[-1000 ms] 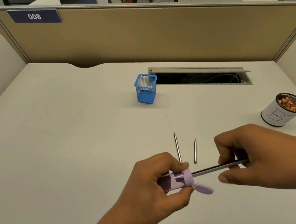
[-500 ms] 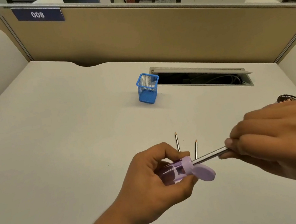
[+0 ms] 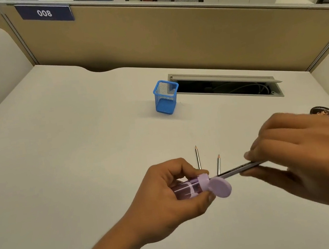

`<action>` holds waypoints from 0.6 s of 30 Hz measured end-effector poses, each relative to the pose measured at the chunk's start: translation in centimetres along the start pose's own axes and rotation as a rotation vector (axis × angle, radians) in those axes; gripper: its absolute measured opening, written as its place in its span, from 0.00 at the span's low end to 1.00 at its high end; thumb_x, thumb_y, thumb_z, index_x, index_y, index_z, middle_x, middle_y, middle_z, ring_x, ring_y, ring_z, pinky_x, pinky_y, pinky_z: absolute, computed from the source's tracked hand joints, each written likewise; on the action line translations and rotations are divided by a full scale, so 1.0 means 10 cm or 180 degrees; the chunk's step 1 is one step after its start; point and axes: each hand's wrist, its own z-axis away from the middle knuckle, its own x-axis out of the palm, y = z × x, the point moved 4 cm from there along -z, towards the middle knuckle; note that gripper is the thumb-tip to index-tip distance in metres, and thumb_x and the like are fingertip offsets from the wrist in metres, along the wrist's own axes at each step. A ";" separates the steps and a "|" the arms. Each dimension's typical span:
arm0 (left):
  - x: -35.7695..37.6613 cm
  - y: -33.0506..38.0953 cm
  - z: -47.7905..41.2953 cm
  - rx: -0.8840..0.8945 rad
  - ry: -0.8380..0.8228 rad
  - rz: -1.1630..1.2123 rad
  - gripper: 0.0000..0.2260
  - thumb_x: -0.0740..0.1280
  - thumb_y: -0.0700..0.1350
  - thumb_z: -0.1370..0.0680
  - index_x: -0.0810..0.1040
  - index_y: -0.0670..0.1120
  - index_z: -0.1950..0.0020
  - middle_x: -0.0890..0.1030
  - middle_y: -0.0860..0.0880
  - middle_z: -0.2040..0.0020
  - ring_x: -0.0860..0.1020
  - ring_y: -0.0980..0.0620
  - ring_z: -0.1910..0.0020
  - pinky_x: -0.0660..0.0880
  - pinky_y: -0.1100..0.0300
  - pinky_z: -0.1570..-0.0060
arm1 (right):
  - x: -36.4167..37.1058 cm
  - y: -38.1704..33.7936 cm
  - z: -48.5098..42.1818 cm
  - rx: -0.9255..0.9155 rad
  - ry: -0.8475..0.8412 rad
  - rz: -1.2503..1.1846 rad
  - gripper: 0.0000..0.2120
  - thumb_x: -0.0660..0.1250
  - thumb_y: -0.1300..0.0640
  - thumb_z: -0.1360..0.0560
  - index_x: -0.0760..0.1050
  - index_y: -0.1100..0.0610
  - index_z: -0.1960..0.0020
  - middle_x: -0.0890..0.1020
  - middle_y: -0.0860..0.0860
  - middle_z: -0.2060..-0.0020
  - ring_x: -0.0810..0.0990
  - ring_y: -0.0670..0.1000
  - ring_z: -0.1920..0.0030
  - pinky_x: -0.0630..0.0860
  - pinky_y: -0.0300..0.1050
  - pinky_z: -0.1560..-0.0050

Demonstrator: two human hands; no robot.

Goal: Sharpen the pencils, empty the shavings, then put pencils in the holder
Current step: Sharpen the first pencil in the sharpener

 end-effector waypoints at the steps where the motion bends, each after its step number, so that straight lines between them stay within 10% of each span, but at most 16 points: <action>1: 0.01 0.02 0.00 -0.0035 -0.0069 0.0218 0.09 0.77 0.33 0.30 0.82 0.46 0.61 0.86 0.56 0.62 0.80 0.59 0.69 0.75 0.70 0.68 | -0.03 -0.03 -0.01 -0.0222 0.0198 0.0270 0.11 0.71 0.50 0.24 0.84 0.57 0.57 0.84 0.51 0.65 0.80 0.58 0.68 0.76 0.51 0.72; 4: 0.04 0.04 0.00 -0.0133 -0.0189 0.0682 0.11 0.76 0.33 0.30 0.82 0.48 0.63 0.84 0.55 0.65 0.78 0.60 0.72 0.73 0.73 0.73 | -0.13 -0.07 -0.03 -0.0614 0.0602 0.0693 0.10 0.73 0.54 0.25 0.84 0.60 0.61 0.84 0.54 0.67 0.76 0.58 0.73 0.73 0.48 0.75; 8: 0.02 0.10 0.02 0.0731 0.0241 -0.0506 0.08 0.78 0.42 0.33 0.81 0.47 0.58 0.83 0.59 0.62 0.78 0.60 0.68 0.74 0.70 0.67 | -0.02 -0.08 0.02 -0.0219 0.0322 0.0101 0.13 0.70 0.51 0.24 0.78 0.56 0.64 0.81 0.51 0.71 0.75 0.57 0.76 0.72 0.47 0.77; 14: 0.07 0.14 0.03 0.1772 -0.0110 -0.1785 0.09 0.78 0.38 0.32 0.80 0.42 0.57 0.80 0.53 0.60 0.75 0.54 0.67 0.74 0.62 0.70 | 0.29 0.09 0.16 0.2762 -0.1288 -0.2627 0.21 0.71 0.31 0.39 0.74 0.48 0.68 0.76 0.46 0.78 0.67 0.45 0.77 0.65 0.39 0.76; 18: 0.01 0.02 0.00 0.0743 -0.0030 -0.0935 0.09 0.77 0.40 0.32 0.80 0.49 0.57 0.83 0.60 0.60 0.82 0.51 0.66 0.77 0.59 0.71 | 0.19 0.09 0.10 0.1756 -0.0996 -0.1520 0.17 0.66 0.29 0.35 0.74 0.41 0.60 0.82 0.41 0.68 0.77 0.44 0.71 0.72 0.36 0.74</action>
